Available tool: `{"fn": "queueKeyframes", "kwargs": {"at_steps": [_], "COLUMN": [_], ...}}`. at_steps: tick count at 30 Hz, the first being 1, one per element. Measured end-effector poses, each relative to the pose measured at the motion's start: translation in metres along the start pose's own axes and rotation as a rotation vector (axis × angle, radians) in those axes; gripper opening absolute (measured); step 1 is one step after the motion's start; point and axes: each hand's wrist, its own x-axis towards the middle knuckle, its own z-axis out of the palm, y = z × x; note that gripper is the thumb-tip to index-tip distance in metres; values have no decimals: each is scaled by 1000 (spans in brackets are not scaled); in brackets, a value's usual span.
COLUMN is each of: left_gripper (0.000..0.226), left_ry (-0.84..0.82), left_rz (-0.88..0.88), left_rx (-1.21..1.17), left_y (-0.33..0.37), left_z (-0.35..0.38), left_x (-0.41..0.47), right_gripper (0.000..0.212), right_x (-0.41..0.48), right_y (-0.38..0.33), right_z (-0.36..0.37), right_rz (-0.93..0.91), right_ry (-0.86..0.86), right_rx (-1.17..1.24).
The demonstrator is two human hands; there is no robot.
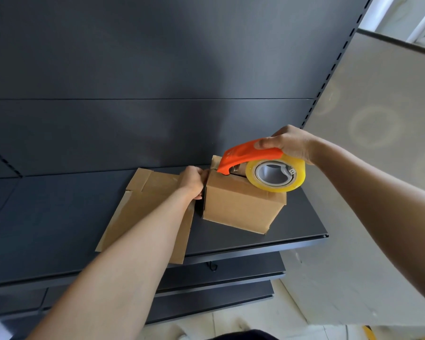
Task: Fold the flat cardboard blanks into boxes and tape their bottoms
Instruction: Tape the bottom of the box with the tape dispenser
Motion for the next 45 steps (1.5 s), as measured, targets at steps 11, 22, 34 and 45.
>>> {"fn": "queueKeyframes", "kwargs": {"at_steps": [11, 22, 34, 45], "left_gripper": [21, 28, 31, 27], "left_ry": [20, 2, -37, -47], "left_rz": [-292, -497, 223, 191], "left_rx": [-519, -740, -375, -426], "left_y": [0, 2, 24, 27], "left_z": [11, 15, 5, 16], "left_x": [3, -14, -12, -20], "right_gripper": [43, 44, 43, 70], "right_x": [-4, -5, -3, -3], "right_y": [-4, -7, -4, 2], "right_z": [2, 5, 0, -18], "right_rz": [-7, 5, 0, -14], "right_ry": [34, 59, 42, -282], "right_rx": [9, -10, -5, 16]}}
